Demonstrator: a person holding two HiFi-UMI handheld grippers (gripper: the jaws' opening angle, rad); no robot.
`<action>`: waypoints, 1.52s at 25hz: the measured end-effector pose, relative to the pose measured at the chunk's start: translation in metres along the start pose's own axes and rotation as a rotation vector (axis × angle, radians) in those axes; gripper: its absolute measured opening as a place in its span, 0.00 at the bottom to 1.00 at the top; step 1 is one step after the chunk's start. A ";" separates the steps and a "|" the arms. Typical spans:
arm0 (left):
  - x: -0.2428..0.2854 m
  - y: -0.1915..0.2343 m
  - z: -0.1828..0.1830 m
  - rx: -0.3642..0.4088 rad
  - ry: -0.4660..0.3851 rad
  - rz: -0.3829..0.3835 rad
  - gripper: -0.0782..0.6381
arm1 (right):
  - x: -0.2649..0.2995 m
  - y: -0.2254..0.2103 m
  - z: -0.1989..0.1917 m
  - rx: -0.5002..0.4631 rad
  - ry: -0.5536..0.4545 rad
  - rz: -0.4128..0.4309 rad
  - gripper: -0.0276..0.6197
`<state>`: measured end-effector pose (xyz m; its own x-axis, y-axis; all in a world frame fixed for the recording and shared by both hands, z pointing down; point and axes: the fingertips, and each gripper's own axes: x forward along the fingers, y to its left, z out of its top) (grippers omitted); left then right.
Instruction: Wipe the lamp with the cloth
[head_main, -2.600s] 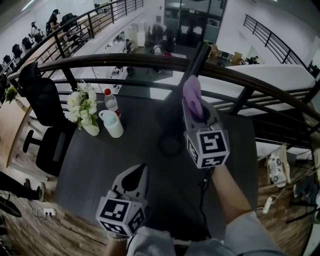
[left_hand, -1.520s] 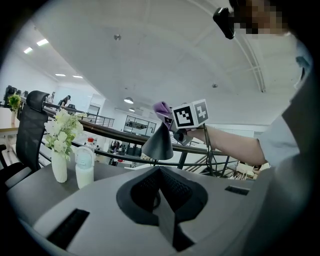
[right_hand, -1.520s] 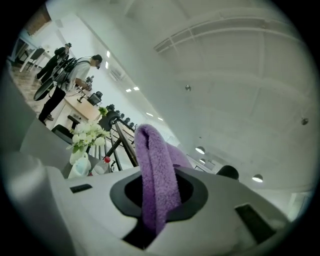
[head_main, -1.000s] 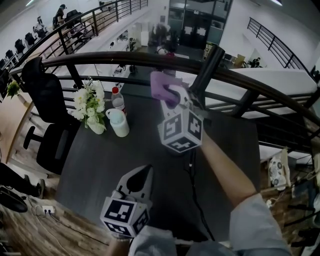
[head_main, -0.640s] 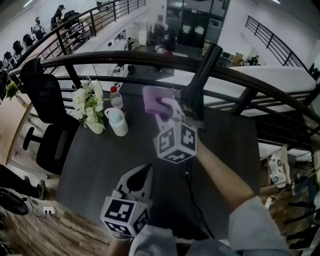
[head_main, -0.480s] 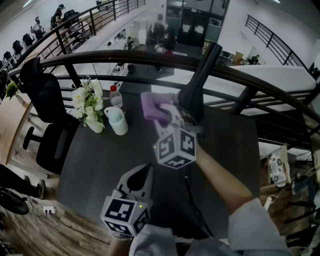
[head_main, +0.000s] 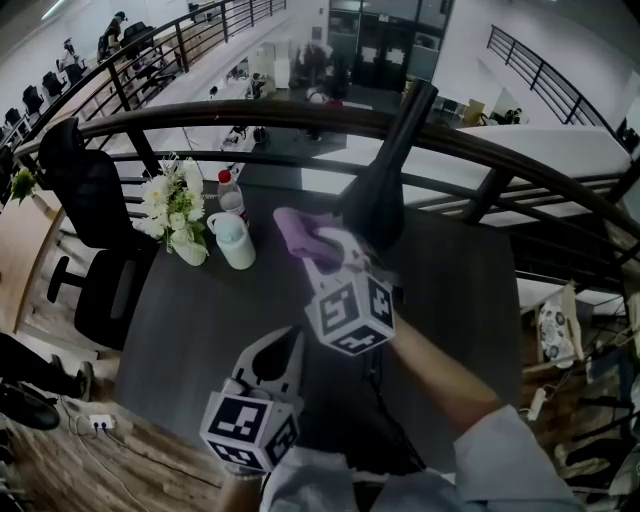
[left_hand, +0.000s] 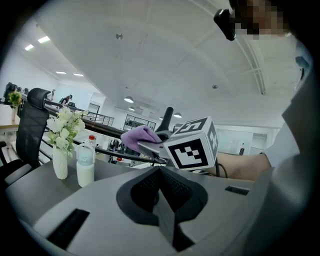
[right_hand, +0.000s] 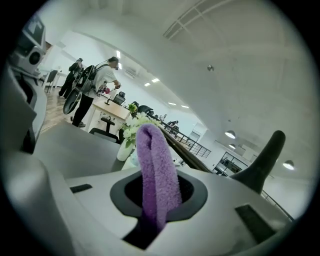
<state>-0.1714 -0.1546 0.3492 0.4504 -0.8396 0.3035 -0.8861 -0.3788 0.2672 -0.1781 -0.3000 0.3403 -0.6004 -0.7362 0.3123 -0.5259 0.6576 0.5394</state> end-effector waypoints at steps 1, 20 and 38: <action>-0.001 0.000 0.001 0.004 -0.002 0.002 0.13 | -0.001 -0.007 0.001 0.013 -0.003 -0.026 0.12; 0.011 -0.020 -0.001 0.023 0.016 -0.035 0.13 | -0.077 -0.141 -0.045 0.245 -0.044 -0.384 0.12; 0.018 -0.009 -0.011 -0.001 0.076 -0.005 0.13 | -0.051 -0.200 -0.123 0.270 0.109 -0.494 0.12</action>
<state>-0.1543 -0.1618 0.3618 0.4620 -0.8057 0.3707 -0.8837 -0.3825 0.2699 0.0318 -0.4133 0.3128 -0.1863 -0.9694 0.1599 -0.8722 0.2381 0.4273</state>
